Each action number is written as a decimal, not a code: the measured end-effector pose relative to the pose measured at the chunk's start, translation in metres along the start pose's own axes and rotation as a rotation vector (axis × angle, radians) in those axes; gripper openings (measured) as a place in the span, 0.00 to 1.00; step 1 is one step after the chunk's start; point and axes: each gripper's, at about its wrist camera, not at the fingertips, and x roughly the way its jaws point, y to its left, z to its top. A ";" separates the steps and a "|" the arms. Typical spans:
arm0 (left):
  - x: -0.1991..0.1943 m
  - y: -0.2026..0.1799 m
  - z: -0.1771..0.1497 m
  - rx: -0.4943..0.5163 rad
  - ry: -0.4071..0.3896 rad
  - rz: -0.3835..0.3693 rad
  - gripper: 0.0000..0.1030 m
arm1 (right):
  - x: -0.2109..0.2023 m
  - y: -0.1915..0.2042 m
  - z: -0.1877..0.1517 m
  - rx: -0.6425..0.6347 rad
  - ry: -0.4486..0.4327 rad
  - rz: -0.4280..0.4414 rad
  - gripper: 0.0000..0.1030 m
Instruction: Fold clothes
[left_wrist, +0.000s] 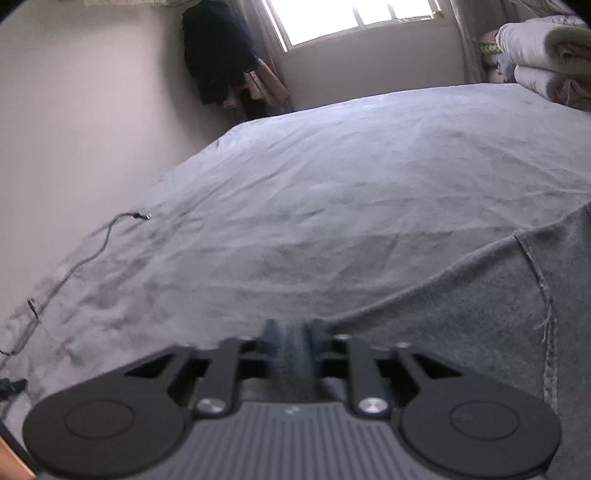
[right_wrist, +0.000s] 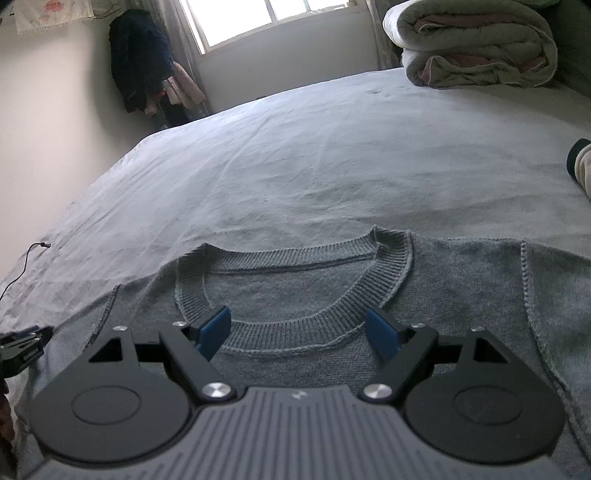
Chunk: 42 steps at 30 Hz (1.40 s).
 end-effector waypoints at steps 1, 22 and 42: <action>-0.005 0.003 0.003 -0.015 -0.007 -0.005 0.35 | 0.000 -0.001 0.000 0.005 0.000 0.003 0.81; -0.050 -0.096 0.040 -0.281 0.078 -0.434 0.68 | -0.002 -0.005 0.003 0.026 -0.006 -0.004 0.81; -0.039 -0.135 0.006 -0.192 -0.017 -0.432 0.90 | 0.002 0.004 0.000 -0.037 -0.023 -0.091 0.81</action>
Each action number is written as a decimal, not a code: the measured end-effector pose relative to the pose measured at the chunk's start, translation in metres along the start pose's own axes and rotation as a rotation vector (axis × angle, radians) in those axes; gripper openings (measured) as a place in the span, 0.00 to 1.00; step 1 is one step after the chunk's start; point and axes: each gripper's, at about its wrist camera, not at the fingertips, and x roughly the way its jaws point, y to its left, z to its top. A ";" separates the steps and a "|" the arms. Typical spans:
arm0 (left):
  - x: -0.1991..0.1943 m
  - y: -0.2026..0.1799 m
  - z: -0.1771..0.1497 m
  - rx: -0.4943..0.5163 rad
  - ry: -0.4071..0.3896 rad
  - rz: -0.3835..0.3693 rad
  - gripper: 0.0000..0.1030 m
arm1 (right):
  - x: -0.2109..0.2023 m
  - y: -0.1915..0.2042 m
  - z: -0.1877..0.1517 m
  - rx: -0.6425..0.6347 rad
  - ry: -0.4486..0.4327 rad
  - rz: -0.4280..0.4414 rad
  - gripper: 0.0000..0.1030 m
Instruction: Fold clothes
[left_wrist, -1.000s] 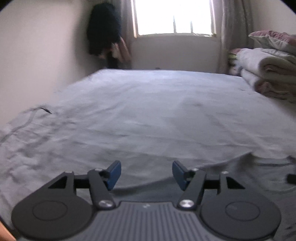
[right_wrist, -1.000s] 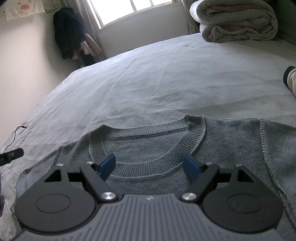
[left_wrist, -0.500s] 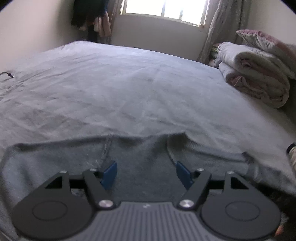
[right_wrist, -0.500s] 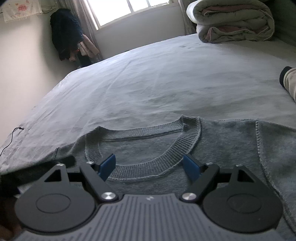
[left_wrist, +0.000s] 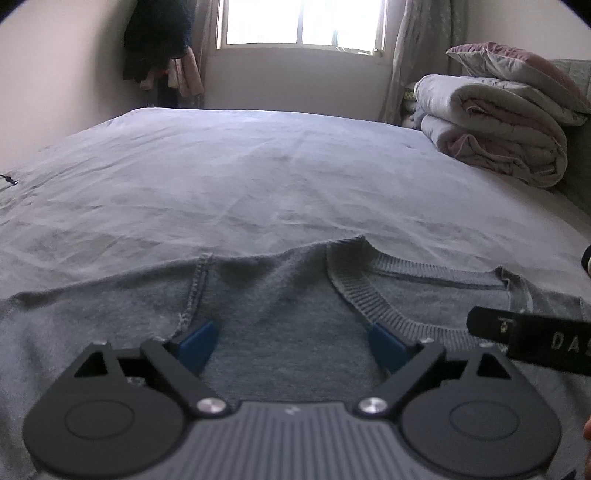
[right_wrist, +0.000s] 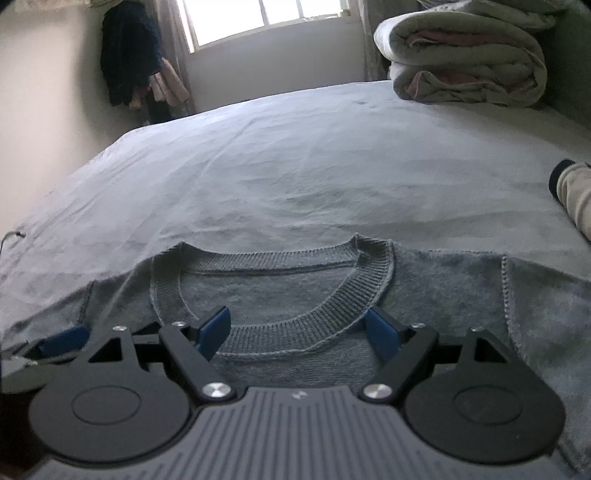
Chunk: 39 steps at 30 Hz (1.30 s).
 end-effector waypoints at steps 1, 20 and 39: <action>0.000 0.000 -0.001 -0.002 0.001 -0.003 0.90 | -0.001 -0.003 0.001 0.024 0.004 0.004 0.81; 0.001 0.000 0.000 -0.002 0.003 -0.004 0.91 | -0.199 -0.142 -0.026 0.225 -0.078 -0.380 0.79; 0.001 0.000 -0.001 0.000 0.004 -0.005 0.92 | -0.150 -0.156 -0.063 0.041 0.057 -0.571 0.07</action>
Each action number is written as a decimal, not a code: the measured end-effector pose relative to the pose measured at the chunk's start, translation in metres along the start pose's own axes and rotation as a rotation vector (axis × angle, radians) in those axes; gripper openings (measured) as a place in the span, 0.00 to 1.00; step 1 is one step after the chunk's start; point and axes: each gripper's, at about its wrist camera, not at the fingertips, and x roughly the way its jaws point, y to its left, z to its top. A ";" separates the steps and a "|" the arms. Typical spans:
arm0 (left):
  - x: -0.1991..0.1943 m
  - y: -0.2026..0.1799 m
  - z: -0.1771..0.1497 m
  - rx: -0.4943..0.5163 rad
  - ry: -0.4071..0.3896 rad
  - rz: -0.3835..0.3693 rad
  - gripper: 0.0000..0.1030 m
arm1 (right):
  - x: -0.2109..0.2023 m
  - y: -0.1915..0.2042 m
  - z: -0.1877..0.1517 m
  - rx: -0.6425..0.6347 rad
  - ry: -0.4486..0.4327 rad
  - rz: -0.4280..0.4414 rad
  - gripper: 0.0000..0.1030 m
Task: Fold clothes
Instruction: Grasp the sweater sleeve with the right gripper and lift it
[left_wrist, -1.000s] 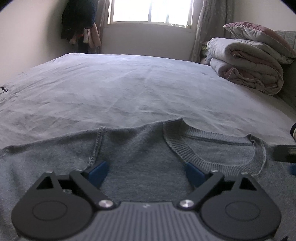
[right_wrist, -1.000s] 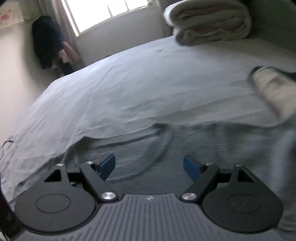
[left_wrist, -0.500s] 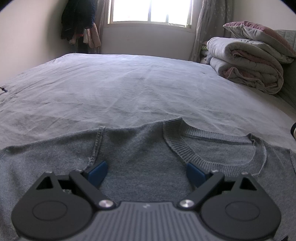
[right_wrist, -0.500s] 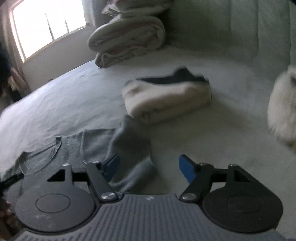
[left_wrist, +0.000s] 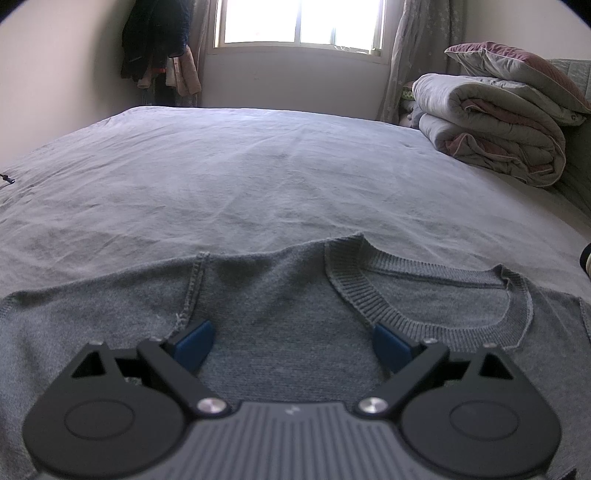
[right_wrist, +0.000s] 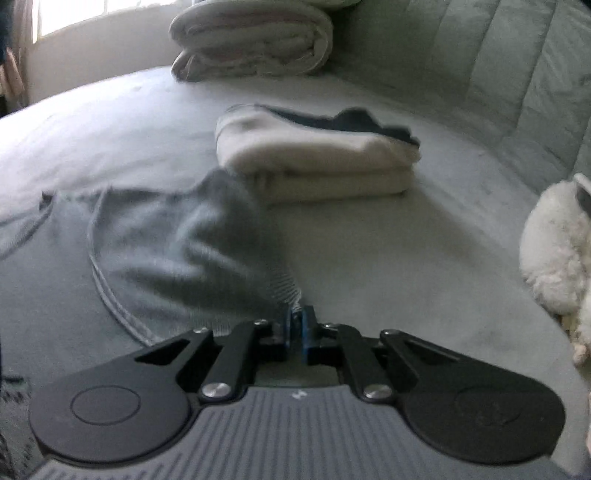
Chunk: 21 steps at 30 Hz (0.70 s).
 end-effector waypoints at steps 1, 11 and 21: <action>0.000 0.000 0.000 -0.001 0.000 -0.001 0.92 | -0.001 0.001 0.001 -0.026 -0.007 0.004 0.10; -0.001 0.000 0.000 0.001 0.001 -0.002 0.93 | 0.035 -0.045 0.038 0.288 -0.107 0.279 0.48; 0.000 -0.001 0.000 0.007 0.002 0.001 0.93 | 0.053 0.003 0.039 0.059 -0.111 0.238 0.49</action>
